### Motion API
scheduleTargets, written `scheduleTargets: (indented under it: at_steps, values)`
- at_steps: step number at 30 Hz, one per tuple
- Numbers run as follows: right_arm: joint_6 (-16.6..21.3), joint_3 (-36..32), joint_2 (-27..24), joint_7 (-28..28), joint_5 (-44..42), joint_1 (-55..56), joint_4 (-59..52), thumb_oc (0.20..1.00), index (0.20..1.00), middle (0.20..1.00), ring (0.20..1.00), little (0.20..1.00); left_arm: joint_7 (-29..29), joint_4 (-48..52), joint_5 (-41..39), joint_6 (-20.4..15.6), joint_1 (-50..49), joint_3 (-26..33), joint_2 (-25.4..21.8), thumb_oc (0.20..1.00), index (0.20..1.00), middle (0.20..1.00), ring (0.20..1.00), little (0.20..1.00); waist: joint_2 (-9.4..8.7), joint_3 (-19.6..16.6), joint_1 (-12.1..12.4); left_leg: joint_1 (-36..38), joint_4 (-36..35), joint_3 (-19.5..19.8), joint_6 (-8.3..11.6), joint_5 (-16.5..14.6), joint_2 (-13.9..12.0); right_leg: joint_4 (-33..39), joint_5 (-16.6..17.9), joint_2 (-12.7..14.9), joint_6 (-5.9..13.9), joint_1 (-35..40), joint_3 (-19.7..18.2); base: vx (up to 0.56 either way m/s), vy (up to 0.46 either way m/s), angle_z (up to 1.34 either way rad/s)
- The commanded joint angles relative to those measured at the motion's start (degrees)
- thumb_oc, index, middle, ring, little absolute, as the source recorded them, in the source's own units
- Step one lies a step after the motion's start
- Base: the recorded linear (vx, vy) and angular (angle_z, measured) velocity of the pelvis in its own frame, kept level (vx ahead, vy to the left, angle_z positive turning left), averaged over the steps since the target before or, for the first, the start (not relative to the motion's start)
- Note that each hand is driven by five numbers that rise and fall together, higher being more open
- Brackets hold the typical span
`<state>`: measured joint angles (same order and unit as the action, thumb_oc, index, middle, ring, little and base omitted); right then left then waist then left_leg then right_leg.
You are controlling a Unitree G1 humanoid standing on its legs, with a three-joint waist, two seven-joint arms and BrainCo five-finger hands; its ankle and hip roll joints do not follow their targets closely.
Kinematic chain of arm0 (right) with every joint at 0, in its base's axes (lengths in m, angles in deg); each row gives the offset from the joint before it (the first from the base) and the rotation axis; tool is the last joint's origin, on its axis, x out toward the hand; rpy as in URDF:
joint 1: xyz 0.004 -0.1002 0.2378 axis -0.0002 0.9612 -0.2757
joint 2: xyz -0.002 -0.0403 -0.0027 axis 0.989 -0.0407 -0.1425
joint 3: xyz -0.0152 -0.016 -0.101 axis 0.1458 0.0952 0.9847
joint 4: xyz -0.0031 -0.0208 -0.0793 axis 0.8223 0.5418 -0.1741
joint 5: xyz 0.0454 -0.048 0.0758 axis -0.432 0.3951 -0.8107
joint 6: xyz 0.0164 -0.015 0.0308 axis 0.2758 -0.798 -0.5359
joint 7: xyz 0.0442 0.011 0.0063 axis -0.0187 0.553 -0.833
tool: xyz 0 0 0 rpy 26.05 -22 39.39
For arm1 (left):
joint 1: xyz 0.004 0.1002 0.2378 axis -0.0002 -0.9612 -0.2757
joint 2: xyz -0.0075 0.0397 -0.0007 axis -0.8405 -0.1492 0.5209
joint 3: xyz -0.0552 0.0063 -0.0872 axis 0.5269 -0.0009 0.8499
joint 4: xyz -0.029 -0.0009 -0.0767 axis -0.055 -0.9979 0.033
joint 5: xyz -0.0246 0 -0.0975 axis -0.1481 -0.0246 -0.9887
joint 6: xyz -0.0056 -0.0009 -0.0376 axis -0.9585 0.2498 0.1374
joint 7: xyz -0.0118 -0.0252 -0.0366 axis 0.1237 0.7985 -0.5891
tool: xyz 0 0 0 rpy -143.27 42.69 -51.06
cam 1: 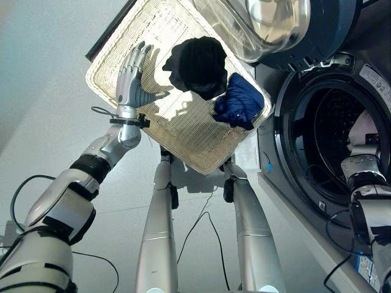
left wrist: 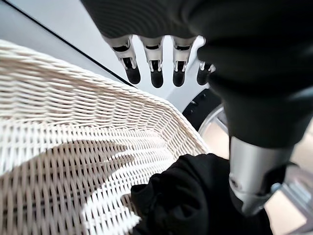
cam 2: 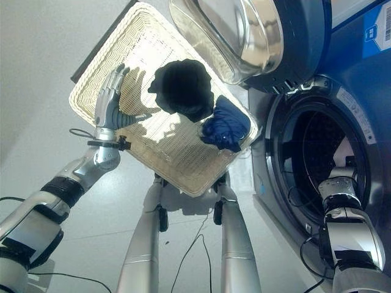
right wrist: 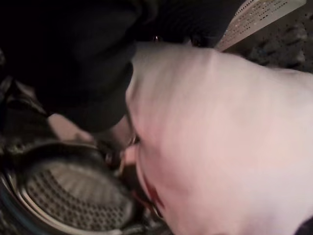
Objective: Put the clothes into the washing machine.
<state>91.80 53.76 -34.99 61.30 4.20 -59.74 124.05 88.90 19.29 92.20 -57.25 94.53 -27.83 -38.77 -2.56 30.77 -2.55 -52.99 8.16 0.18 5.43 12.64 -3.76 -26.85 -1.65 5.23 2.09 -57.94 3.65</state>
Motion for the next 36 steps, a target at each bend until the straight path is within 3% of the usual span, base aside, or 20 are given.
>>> scheduleTargets:
  at_steps: [1, 6, 11, 12, 14, 17, 27, 30, 33, 36]
  values:
    - [-3.61, 2.51, -14.14, 0.33, 4.94, -0.51, 1.18, 1.000, 1.000, 1.000, 1.000, 1.000, 0.87, -0.73, 2.70, -1.60, 3.33, 0.14, 1.66, 1.000, 1.000, 1.000, 1.000, 1.000, -1.16, -0.98, -1.47, 0.44, 6.96, 0.00, 0.29, -8.86, 3.30, 12.83, 11.92, -1.74, 6.86, 3.54, 2.75, 0.00, 0.000, 0.00]
    - [-11.14, 5.74, -10.98, 0.90, 6.00, -1.24, 3.47, 1.000, 1.000, 1.000, 1.000, 1.000, 1.28, -1.69, 4.67, -0.59, 6.14, -2.52, 3.60, 1.000, 1.000, 1.000, 1.000, 1.000, -1.04, -0.98, -1.20, 0.91, 7.14, 0.13, 0.12, -9.40, 3.51, 12.78, 11.71, -1.63, 6.95, 4.01, 3.09, 0.00, 0.000, 0.00]
    - [-22.42, 8.06, -8.28, 2.36, 8.18, -1.39, 6.73, 1.000, 1.000, 1.000, 1.000, 1.000, 0.84, -3.37, 5.00, 1.94, 9.49, -4.98, 5.68, 1.000, 1.000, 1.000, 1.000, 1.000, -1.15, -0.98, -1.59, -0.06, 7.15, -0.11, 0.09, -8.76, 3.43, 12.75, 12.34, -1.71, 6.96, 3.12, 2.99, -0.01, 0.001, 0.01]
    - [-25.37, 8.87, -7.41, 3.77, 13.76, -0.68, 7.20, 1.000, 1.000, 1.000, 1.000, 1.000, 0.25, -3.57, 5.19, 2.71, 9.52, -5.55, 6.36, 1.000, 1.000, 1.000, 1.000, 1.000, -1.16, -0.98, -1.62, 0.32, 7.51, -0.18, 0.00, -9.47, 3.29, 12.46, 11.82, -1.98, 7.09, 3.47, 2.79, -0.01, -0.014, 0.04]
    - [-26.63, 9.76, -6.67, 4.20, 13.42, -0.63, 7.56, 1.000, 1.000, 1.000, 1.000, 1.000, -0.48, -3.89, 5.62, 3.66, 10.33, -6.17, 6.96, 1.000, 1.000, 1.000, 1.000, 1.000, -1.41, -0.98, -1.74, 0.12, 7.55, -0.07, -0.14, -9.53, 3.33, 12.55, 11.95, -2.07, 7.13, 3.31, 2.74, 0.00, -0.029, 0.03]
    - [-30.09, 11.79, -5.69, 6.42, 22.44, -1.26, 8.62, 1.000, 1.000, 1.000, 1.000, 1.000, -2.38, -5.49, 5.71, 4.62, 12.18, -7.27, 8.00, 1.000, 1.000, 1.000, 1.000, 1.000, -1.76, -0.98, -2.12, -0.16, 7.48, -0.10, -0.30, -9.67, 3.34, 12.81, 12.19, -2.25, 7.26, 2.97, 2.62, 0.00, 0.000, 0.00]
    - [-27.11, 14.88, -3.27, 3.87, 31.42, -2.85, 7.17, 1.000, 1.000, 1.000, 1.000, 1.000, -4.32, -9.73, 3.38, 7.20, 15.14, -7.09, 9.12, 1.000, 1.000, 1.000, 1.000, 1.000, -1.64, -0.98, -3.27, -0.34, 6.73, -0.70, -0.14, -9.58, 3.30, 13.44, 12.43, -2.37, 7.42, 2.14, 1.81, 0.00, 0.009, 0.00]
    - [-22.48, 15.82, 0.00, 0.58, 33.74, -2.07, 3.66, 1.000, 1.000, 1.000, 1.000, 1.000, -6.26, -11.74, 2.79, 9.56, 15.79, -7.02, 9.61, 1.000, 1.000, 1.000, 1.000, 1.000, -1.60, -0.98, -3.94, -0.60, 6.45, -1.21, 0.04, -9.54, 3.29, 13.63, 12.38, -2.43, 7.33, 1.45, 1.34, 0.00, 0.042, -0.02]
    - [-20.36, 16.71, 1.09, -0.72, 33.76, -1.89, 2.30, 1.000, 1.000, 1.000, 1.000, 1.000, -6.42, -12.52, 2.78, 10.12, 15.89, -6.89, 9.84, 1.000, 1.000, 1.000, 1.000, 1.000, -1.67, -0.98, -4.15, -0.71, 6.20, -1.32, 0.13, -9.45, 3.26, 13.72, 12.33, -2.45, 7.27, 1.21, 1.17, 0.00, 0.026, -0.05]
    - [-15.12, 18.65, 3.67, -4.53, 34.51, -1.13, -3.12, 1.000, 1.000, 1.000, 1.000, 1.000, -7.12, -14.37, 1.94, 11.96, 16.77, -6.75, 10.03, 1.000, 1.000, 1.000, 1.000, 1.000, -1.89, -0.98, -4.88, -1.14, 5.86, -1.91, 0.50, -9.11, 3.01, 13.75, 12.21, -2.49, 7.11, 0.49, 0.81, -0.01, 0.042, -0.03]
